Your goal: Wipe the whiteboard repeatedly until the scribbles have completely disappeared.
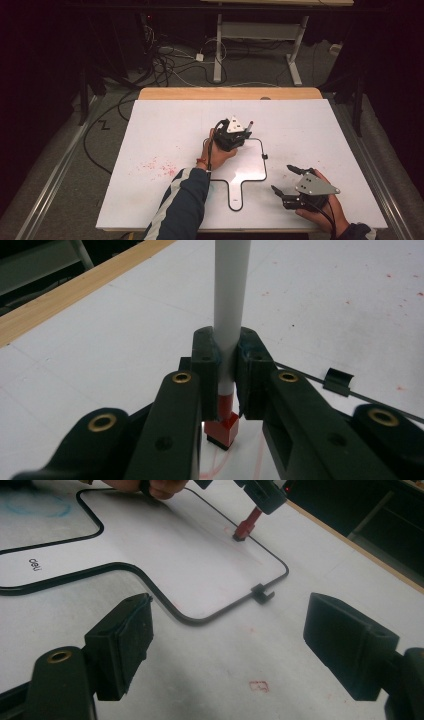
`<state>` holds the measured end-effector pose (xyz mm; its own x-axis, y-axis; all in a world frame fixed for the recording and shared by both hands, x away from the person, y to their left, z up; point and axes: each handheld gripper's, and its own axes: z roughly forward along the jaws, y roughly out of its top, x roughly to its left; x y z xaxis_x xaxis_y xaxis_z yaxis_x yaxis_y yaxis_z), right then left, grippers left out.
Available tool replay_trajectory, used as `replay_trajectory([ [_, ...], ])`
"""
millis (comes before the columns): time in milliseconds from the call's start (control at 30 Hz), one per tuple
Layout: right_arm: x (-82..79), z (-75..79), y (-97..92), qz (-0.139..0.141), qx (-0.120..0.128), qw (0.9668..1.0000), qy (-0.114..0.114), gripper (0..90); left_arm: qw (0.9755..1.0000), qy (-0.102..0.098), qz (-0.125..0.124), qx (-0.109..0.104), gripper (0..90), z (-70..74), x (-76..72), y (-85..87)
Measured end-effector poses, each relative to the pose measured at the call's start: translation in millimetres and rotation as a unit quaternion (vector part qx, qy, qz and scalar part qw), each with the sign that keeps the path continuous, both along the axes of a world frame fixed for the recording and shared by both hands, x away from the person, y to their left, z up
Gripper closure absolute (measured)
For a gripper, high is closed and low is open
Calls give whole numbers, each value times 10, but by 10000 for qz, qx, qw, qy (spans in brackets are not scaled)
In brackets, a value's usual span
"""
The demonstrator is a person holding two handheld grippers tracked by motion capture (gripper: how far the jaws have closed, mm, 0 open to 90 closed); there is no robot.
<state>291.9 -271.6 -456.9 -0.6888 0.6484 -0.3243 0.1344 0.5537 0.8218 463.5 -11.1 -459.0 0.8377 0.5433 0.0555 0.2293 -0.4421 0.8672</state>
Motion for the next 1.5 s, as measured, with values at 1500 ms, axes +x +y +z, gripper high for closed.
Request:
replay_trajectory([
  [1500,8,-14,11,47,-66,10000,33,206,9991,37,-414,15,792,25,-30,-313],
])
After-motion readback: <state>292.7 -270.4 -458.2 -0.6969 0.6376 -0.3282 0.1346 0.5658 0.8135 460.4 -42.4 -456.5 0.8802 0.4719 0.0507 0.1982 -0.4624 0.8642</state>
